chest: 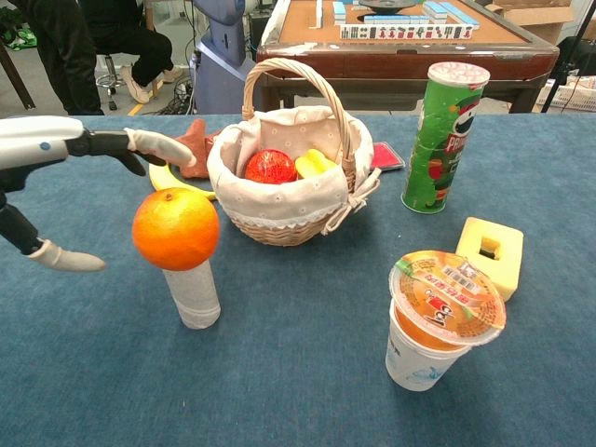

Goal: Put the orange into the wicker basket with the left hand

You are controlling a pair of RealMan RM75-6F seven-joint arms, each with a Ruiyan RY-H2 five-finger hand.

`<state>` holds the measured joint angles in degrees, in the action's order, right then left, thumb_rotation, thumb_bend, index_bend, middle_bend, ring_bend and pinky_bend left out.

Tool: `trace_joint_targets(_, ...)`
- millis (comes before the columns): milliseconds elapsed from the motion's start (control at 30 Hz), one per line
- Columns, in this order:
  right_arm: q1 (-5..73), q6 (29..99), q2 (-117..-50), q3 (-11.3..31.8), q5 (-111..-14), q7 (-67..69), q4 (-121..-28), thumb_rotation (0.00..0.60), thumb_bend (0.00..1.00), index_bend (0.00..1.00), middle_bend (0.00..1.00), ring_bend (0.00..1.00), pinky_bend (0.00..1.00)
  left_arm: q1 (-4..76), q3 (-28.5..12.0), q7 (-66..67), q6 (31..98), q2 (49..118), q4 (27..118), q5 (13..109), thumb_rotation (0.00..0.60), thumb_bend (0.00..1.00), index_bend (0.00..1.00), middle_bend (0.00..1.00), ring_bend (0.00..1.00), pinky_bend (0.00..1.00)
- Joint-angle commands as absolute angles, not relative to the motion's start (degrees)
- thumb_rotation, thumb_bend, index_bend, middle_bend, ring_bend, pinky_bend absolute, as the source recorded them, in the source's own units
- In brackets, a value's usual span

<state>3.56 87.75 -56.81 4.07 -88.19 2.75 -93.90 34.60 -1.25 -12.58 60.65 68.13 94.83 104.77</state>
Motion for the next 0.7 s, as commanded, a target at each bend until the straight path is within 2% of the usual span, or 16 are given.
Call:
trace_joint_targets(33,3.53,87.70,-56.87,4.02,-88.18,2.96,-93.74,0.600,0.26,0.26,0.24,0.27,0.32,36.04,-1.55,-12.19,59.37,69.54,94.36,104.28,0.600,0.22,0.15,0.08,0.12,0.18)
trace_joint_targets(133,3.46,87.71,-56.97,3.99,-88.14,3.33,-93.43,0.600,0.26,0.26,0.24,0.27,0.32,37.25,-2.00,-11.09,58.34,71.19,93.46,103.20,0.600,0.22,0.19,0.08,0.15,0.21)
trace_joint_targets(233,3.37,87.75,-57.05,3.94,-88.13,3.62,-93.13,0.600,0.26,0.26,0.24,0.27,0.32,37.87,-2.53,-9.24,58.27,73.05,92.19,101.95,0.600,0.22,0.25,0.11,0.22,0.28)
trace_joint_targets(300,3.30,87.85,-57.07,3.93,-88.16,3.77,-93.03,0.600,0.26,0.26,0.24,0.27,0.32,38.03,-2.70,-8.24,58.37,73.75,91.79,101.27,0.600,0.22,0.31,0.17,0.29,0.33)
trace_joint_targets(467,3.22,87.94,-57.04,3.90,-88.23,3.94,-92.89,0.600,0.26,0.26,0.24,0.27,0.32,38.02,-3.33,-6.99,60.39,75.05,91.16,100.05,0.600,0.22,0.45,0.41,0.52,0.48)
trace_joint_targets(533,3.25,87.93,-57.09,3.91,-88.29,3.95,-92.89,0.600,0.26,0.26,0.24,0.27,0.32,38.20,-3.63,-7.67,60.88,75.18,91.22,99.52,0.600,0.22,0.48,0.45,0.54,0.50)
trace_joint_targets(700,3.28,88.04,-57.24,3.93,-88.48,3.98,-92.86,0.600,0.26,0.26,0.24,0.27,0.32,38.71,-4.86,-9.10,61.82,74.98,91.49,97.89,0.600,0.22,0.49,0.46,0.53,0.50)
